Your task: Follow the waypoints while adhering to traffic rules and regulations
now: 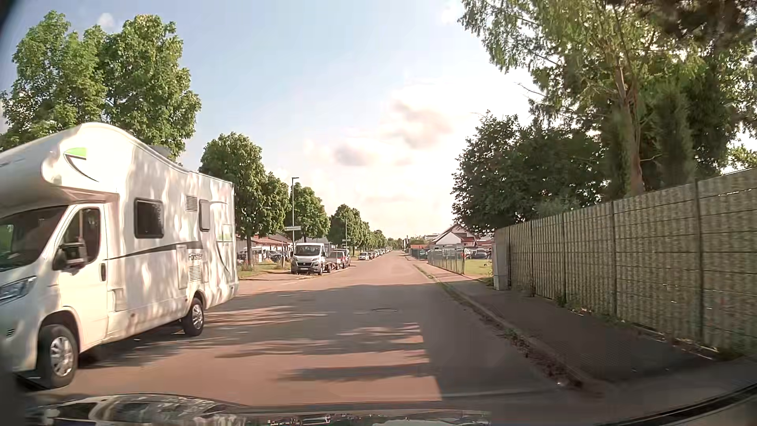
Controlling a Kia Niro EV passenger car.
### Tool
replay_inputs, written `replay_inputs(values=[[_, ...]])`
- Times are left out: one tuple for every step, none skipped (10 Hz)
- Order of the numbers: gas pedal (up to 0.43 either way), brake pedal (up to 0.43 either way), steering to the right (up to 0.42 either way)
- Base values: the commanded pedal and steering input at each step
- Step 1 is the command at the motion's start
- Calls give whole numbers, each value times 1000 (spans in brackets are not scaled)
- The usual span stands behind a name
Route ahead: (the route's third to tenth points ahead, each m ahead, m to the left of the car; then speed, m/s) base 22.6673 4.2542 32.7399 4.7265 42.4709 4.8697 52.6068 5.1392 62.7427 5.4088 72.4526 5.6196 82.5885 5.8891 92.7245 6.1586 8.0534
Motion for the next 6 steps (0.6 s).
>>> replay_inputs(values=[[189, 18, 2], [110, 12, 0], [98, 12, -2], [59, 12, -5], [0, 12, -6], [0, 18, -7]])
